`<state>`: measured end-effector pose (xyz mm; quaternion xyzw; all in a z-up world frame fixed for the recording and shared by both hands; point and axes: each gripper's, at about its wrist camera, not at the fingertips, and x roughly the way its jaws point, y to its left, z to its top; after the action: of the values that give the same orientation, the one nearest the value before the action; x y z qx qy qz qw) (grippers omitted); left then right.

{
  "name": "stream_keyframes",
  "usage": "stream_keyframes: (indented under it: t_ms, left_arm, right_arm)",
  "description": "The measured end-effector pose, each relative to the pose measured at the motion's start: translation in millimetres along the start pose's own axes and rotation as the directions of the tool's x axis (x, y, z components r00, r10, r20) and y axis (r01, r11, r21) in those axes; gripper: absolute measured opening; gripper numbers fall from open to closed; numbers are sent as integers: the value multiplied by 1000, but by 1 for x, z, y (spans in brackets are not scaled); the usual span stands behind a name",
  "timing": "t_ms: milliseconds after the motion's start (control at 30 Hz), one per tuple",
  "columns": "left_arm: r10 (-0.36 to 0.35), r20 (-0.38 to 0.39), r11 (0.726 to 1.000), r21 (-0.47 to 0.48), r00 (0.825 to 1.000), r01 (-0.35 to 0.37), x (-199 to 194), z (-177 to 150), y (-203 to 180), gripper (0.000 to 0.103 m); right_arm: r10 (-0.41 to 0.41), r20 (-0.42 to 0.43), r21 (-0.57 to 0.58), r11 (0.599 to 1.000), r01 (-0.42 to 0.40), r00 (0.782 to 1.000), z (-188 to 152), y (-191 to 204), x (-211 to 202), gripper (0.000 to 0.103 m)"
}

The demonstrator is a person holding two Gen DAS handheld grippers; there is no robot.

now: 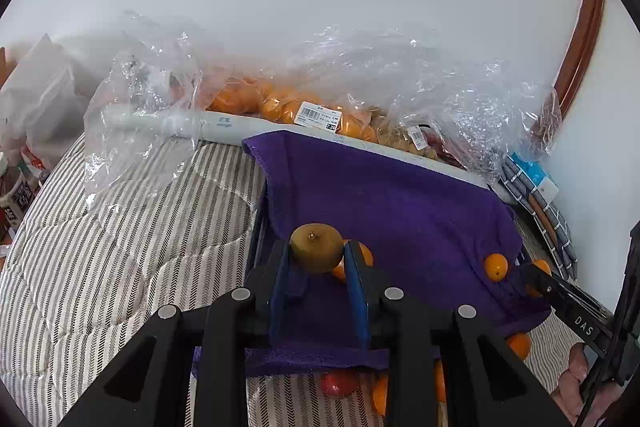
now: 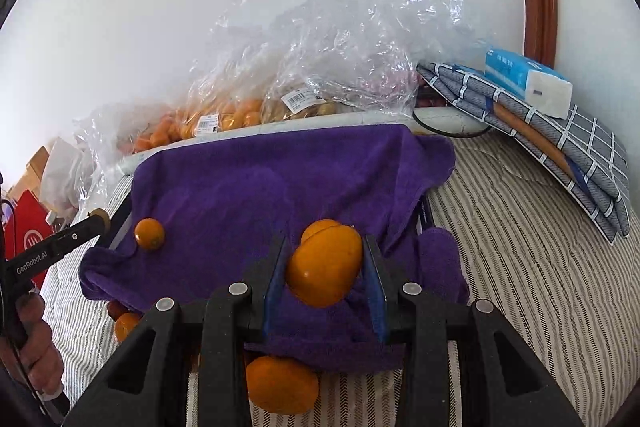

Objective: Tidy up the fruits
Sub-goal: 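Carry the large orange and greenish fruit over the purple towel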

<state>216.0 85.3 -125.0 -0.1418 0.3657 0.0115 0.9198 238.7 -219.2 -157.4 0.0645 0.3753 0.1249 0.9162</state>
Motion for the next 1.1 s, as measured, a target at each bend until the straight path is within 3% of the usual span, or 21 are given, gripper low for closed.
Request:
stream_keyframes:
  t_ms: [200, 567, 1100]
  left_arm:
    - [-10, -9, 999, -43, 1000, 9, 3, 1, 7, 27]
    - [-12, -67, 998, 57, 998, 16, 14, -13, -23, 27]
    - [2, -103, 997, 78, 995, 6, 19, -16, -27, 27]
  right_arm:
    - [9, 3, 31, 999, -9, 1000, 0, -9, -2, 36]
    - [-9, -66, -15, 1000, 8, 998, -6, 3, 12, 36]
    - [-33, -118, -49, 998, 28, 992, -12, 9, 24, 36]
